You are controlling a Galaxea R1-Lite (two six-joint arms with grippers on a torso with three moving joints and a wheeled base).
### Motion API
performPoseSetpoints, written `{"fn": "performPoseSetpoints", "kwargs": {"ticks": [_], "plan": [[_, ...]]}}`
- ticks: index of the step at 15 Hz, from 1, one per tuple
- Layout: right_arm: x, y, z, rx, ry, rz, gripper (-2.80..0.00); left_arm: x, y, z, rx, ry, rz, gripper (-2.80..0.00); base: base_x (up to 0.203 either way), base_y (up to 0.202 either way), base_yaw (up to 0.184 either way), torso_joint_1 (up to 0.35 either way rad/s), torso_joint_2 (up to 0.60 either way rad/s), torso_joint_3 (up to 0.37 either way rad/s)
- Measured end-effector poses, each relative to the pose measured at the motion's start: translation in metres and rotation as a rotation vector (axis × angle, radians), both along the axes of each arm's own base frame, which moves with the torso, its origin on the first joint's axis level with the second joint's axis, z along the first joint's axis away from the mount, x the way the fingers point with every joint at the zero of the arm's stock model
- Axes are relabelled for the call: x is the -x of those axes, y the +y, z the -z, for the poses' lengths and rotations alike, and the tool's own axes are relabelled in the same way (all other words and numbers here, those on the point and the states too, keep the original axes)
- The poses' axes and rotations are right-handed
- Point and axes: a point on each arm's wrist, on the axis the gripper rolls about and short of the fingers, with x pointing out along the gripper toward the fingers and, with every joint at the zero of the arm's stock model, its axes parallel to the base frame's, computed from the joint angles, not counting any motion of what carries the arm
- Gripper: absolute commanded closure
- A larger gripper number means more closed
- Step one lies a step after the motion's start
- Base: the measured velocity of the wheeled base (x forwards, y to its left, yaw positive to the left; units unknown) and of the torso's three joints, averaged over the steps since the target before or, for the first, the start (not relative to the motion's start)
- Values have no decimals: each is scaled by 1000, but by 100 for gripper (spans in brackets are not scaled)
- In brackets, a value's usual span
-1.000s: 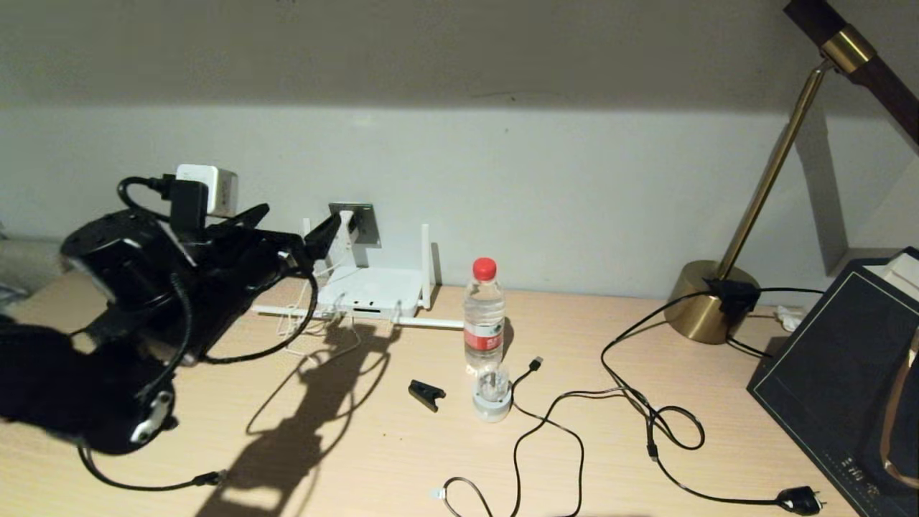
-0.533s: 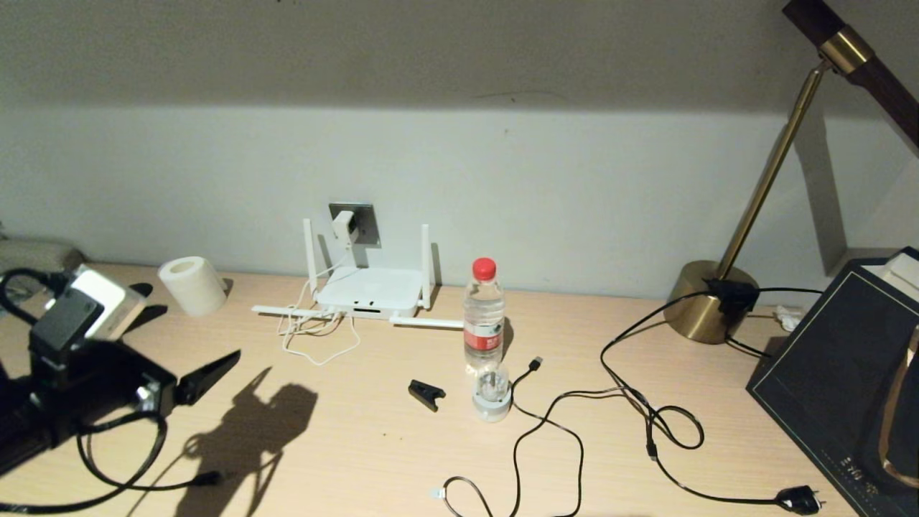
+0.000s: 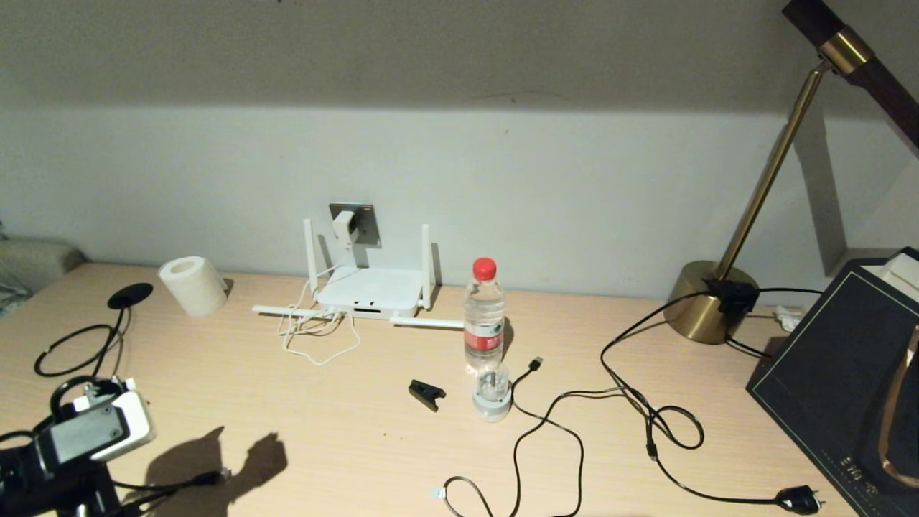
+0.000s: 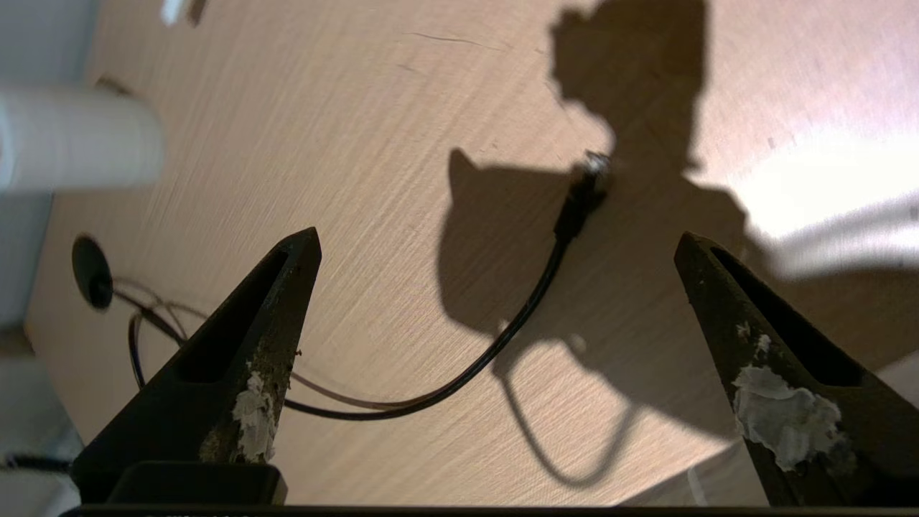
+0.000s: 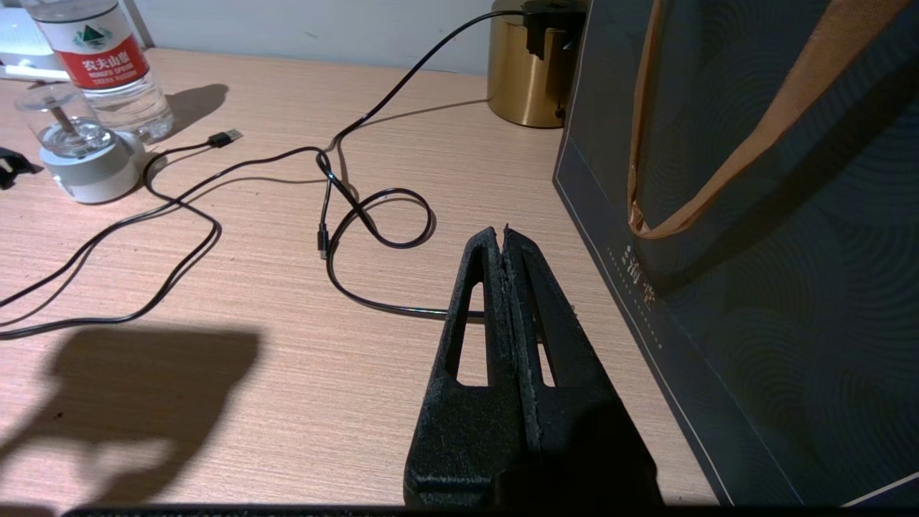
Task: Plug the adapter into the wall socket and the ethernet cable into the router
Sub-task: Pick up cable
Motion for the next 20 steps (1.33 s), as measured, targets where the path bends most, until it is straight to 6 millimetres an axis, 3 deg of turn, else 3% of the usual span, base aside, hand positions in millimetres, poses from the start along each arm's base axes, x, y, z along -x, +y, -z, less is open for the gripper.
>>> {"fn": "performPoseSetpoints", "kwargs": {"ticks": [4, 11, 16, 20], "plan": [[0, 0, 0, 0, 0, 0, 0, -19, 11, -5, -126, 114, 183, -280, 0, 0, 0, 0, 0, 0], [0, 0, 0, 0, 0, 0, 0, -56, 26, 18, -159, 238, 349, -280, 0, 0, 0, 0, 0, 0], [0, 0, 0, 0, 0, 0, 0, -87, -2, 30, -185, 253, 530, -280, 0, 0, 0, 0, 0, 0], [0, 0, 0, 0, 0, 0, 0, -94, -9, 38, -175, 281, 569, -280, 0, 0, 0, 0, 0, 0]]}}
